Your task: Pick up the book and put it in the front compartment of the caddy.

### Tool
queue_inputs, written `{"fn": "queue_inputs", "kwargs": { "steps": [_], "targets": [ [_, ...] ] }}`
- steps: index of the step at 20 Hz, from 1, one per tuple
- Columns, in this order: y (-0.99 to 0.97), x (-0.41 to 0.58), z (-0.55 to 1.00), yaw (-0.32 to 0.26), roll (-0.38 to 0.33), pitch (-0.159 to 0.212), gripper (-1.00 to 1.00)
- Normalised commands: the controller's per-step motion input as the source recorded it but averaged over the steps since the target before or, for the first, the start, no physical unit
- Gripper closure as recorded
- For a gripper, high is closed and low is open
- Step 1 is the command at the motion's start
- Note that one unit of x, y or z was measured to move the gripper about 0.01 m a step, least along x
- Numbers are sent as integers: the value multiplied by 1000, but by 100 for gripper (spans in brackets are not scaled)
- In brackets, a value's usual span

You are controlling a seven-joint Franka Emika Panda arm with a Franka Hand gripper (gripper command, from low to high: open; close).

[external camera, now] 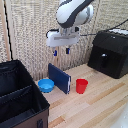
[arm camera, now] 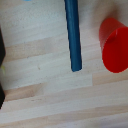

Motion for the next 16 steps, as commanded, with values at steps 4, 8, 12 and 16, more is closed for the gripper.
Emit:
{"fn": "queue_inputs", "kwargs": {
  "steps": [4,8,12,16],
  "targets": [
    [0,511,-211,128,-8,82,-100],
    [0,511,-215,178,-8,96,-100],
    [-34,533,-186,180,-6,79,-100],
    [-139,453,-194,185,0,83,-100]
  ]
}}
